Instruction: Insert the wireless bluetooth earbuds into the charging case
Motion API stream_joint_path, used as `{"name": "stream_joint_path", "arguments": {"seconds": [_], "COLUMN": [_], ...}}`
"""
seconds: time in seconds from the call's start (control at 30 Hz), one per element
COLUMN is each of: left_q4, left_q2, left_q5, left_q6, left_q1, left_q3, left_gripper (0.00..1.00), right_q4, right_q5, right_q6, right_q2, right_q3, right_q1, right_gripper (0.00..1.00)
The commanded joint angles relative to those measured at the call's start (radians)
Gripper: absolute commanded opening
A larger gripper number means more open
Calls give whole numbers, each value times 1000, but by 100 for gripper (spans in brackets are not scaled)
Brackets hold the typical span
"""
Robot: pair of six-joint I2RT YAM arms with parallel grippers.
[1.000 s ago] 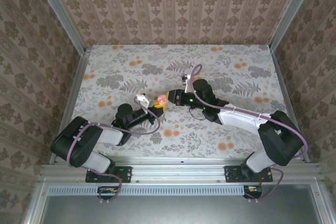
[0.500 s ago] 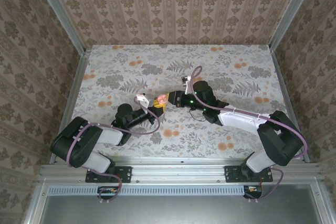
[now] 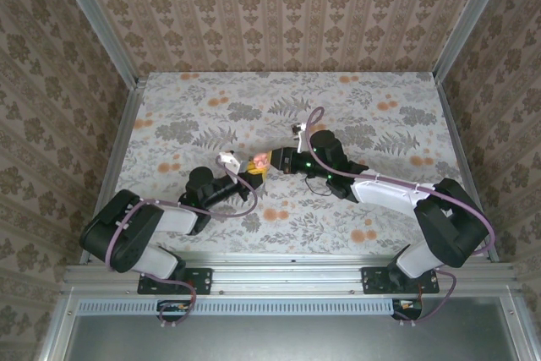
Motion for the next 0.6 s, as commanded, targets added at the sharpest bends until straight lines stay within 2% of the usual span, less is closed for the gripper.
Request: {"name": "stream_joint_path", "arguments": {"seconds": [0.0,0.57], "left_q4": [13,-74], "left_q2": [-35,-100], "left_q5": [15,26], "left_q6": [43,192], "left_q1": [-5,-12], "left_q3": [6,2], "left_gripper": [11,12], "right_q4": [-78,-236], "right_q5": [-60,-56], "right_q6": [-41,-104], "right_q2": [-18,-59], "right_q3": [35,91], "right_q1": [11,12], "right_gripper": [21,21]}}
